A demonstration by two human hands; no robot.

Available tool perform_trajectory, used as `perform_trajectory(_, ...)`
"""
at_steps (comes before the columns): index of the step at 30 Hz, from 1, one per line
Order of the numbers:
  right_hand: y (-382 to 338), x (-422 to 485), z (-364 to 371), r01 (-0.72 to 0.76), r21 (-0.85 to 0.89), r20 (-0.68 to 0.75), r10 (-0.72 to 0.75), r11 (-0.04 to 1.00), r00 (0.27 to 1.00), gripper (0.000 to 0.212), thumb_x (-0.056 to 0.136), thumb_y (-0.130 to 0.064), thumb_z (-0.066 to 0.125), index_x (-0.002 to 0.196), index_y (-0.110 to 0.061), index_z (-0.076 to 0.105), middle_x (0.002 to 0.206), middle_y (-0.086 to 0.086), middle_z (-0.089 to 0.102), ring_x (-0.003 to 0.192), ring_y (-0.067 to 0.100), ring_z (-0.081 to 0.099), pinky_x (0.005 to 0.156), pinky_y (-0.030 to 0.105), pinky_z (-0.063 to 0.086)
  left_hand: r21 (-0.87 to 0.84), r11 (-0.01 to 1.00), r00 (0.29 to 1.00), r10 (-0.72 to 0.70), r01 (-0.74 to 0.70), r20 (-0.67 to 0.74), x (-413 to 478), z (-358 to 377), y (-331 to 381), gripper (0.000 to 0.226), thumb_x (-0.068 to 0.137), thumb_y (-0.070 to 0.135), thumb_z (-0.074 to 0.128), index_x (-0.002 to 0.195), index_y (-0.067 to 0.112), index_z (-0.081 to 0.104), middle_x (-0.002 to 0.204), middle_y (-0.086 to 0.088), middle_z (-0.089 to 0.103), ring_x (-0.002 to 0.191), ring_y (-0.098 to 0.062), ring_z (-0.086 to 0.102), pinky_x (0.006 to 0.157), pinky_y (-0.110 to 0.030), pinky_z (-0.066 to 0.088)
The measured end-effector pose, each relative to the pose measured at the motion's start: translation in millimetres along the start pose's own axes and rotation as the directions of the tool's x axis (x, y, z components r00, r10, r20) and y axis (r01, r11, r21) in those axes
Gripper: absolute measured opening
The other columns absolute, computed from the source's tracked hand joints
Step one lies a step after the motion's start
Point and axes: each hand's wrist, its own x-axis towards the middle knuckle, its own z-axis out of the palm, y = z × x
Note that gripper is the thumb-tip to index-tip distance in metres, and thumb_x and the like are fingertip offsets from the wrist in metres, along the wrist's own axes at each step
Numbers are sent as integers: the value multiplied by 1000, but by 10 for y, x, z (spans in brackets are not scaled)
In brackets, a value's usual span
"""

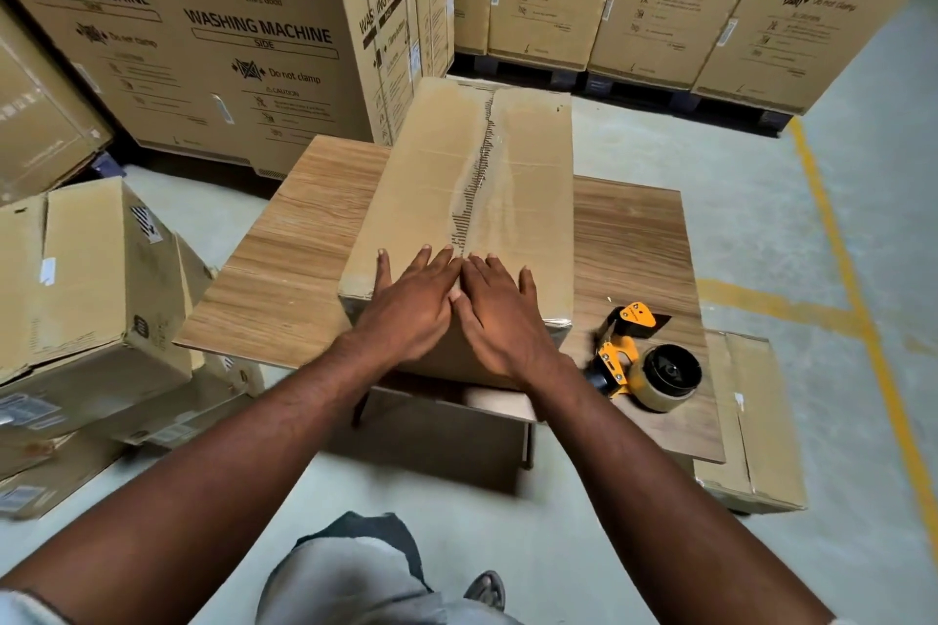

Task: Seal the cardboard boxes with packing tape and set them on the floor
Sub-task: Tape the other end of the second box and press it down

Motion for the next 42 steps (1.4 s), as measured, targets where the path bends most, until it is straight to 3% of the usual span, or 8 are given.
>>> perform_trajectory(3, 24, 249, -47, -29, 25, 20, 28, 999, 999, 72, 102, -59, 13, 156, -13, 26, 164, 7, 24, 153, 23, 11, 122, 56, 2, 16, 1000, 999, 21, -22, 35, 185, -43, -60, 63, 103, 26, 32, 159, 21, 5, 167, 4, 4, 154, -17, -3, 118, -62, -8)
perform_trajectory(11, 309, 1018, -213, -51, -15, 49, 52, 999, 997, 83, 96, -68, 0, 159, -16, 17, 167, 4, 13, 154, 23, 3, 121, 59, -3, 52, 994, 995, 99, -100, 17, 958, -121, -328, 63, 104, 28, 31, 160, 14, 4, 167, -1, 5, 154, -21, -2, 120, -60, -4)
perform_trajectory(21, 646, 2174, -422, -133, -5, 23, 133, 991, 991, 72, 101, -60, 8, 157, -16, 22, 166, 2, 16, 154, 23, 6, 120, 61, -2, 79, 980, 983, 178, -181, 49, 2164, -259, -649, 64, 104, 27, 28, 158, 12, -1, 167, -3, 4, 154, -22, 0, 121, -58, 2)
perform_trajectory(31, 980, 3248, -676, -189, -25, 29, 190, 982, 981, 72, 102, -60, 9, 158, -15, 20, 167, 3, 14, 154, 23, 7, 119, 60, -3, 87, 976, 975, 190, -200, 111, 3348, -439, -957, 67, 102, 34, 31, 159, 19, -1, 168, -1, -3, 154, -23, -8, 120, -60, 0)
perform_trajectory(35, 1115, 3594, -731, -225, 24, -30, 226, 974, 974, 75, 100, -63, 9, 158, -16, 20, 167, 6, 12, 154, 24, 8, 119, 61, -1, 38, 979, 975, 198, -202, 97, 3675, -552, -960, 71, 102, 34, 34, 158, 17, -7, 167, -3, -6, 153, -24, -10, 120, -61, -2)
perform_trajectory(39, 1246, 3811, -786, -247, 65, -69, 251, 967, 966, 76, 99, -65, 11, 147, -12, 37, 158, 9, 34, 150, 29, 21, 117, 64, 7, 24, 981, 978, 189, -192, 84, 3952, -559, -959, 70, 103, 35, 31, 158, 18, -9, 167, -3, -5, 153, -22, -9, 120, -59, -3)
perform_trajectory(42, 1355, 3809, -772, -232, 1, -64, 231, 973, 971, 72, 102, -60, 13, 156, -15, 25, 165, 4, 21, 153, 21, 11, 119, 61, 2, 8, 985, 984, 173, -174, 38, 4040, -536, -1015, 63, 103, 37, 24, 159, 21, 1, 168, 2, 0, 154, -17, -3, 122, -55, -2)
